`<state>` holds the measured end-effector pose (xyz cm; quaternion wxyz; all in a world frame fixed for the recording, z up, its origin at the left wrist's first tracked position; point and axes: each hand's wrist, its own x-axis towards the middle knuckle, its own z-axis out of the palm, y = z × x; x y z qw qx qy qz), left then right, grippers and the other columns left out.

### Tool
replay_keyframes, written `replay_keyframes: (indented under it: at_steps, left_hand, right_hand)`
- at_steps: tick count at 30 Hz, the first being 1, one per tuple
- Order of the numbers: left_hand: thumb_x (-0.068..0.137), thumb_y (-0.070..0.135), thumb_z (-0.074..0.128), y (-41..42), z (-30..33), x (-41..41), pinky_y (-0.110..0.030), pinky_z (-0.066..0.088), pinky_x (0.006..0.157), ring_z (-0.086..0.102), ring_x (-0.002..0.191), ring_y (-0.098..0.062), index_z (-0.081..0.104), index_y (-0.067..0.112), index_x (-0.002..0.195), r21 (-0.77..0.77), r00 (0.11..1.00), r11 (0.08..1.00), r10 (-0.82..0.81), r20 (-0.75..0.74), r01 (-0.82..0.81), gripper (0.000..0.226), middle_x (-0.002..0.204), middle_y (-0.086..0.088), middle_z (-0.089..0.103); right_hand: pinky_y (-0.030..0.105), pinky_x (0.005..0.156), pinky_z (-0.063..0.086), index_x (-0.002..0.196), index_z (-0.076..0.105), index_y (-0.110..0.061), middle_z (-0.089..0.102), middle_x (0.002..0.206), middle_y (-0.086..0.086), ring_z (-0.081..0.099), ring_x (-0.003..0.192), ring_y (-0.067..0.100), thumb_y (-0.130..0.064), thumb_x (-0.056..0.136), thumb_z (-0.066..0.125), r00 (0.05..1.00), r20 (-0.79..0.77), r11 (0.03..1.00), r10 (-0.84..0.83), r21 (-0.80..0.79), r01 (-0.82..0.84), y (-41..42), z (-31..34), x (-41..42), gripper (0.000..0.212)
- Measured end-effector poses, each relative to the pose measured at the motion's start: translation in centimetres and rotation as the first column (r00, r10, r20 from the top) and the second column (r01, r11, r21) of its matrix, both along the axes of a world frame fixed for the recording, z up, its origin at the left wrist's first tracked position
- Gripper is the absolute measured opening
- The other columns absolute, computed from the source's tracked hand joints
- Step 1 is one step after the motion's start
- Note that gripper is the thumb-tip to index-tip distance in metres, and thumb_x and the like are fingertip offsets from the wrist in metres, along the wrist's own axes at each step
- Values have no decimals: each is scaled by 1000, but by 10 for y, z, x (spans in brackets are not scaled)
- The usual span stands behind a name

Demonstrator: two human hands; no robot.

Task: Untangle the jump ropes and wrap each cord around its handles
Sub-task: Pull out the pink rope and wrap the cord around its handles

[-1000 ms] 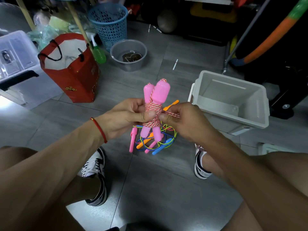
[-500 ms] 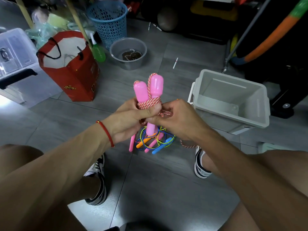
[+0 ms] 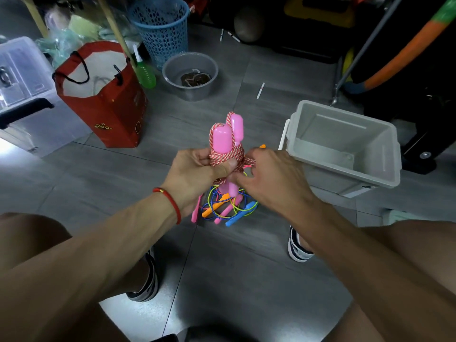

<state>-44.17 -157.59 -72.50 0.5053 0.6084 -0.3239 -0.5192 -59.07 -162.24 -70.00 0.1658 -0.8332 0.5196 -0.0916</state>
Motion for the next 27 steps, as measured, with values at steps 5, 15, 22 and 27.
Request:
replay_keyframes:
  at_steps: [5,15,22,27]
  left_hand:
    - [88,14,74,1,10,-2,-57,54,85,63,73,-42,74,-7,94,2,997,997,-81,15,81,22,84,-34,70]
    - [83,41,73,-3,14,38,-47,45,109,54,120,-33,62,-1,128,26,827,889,-413,-380,456,62,131,-22,58]
    - [86,31,64,-6,16,29,-35,55,88,63,97,-27,60,-1,126,11,818,892,-410,-404,452,52,112,-20,62]
    - [90,31,67,-8,17,23,-33,55,78,66,89,-33,58,-5,125,70,919,927,-352,-176,369,51,101,-21,68]
  right_hand:
    - [32,58,28,67,47,-20,51,62,-3,48,66,26,-64,75,69,999,47,999,2,45,-4,-8,-2,0,50]
    - [48,71,51,84,78,-18,67,79,23,47,68,11,-77,62,73,867,483,832,125,425,-357,-31,-1,-23,64]
    - [43,69,52,82,77,-17,70,72,12,53,61,12,-59,70,76,922,376,906,91,353,-234,-21,-3,-19,44]
    - [37,58,40,81,68,-14,60,65,4,54,64,23,-52,82,70,991,92,979,98,170,-112,-14,3,-11,38]
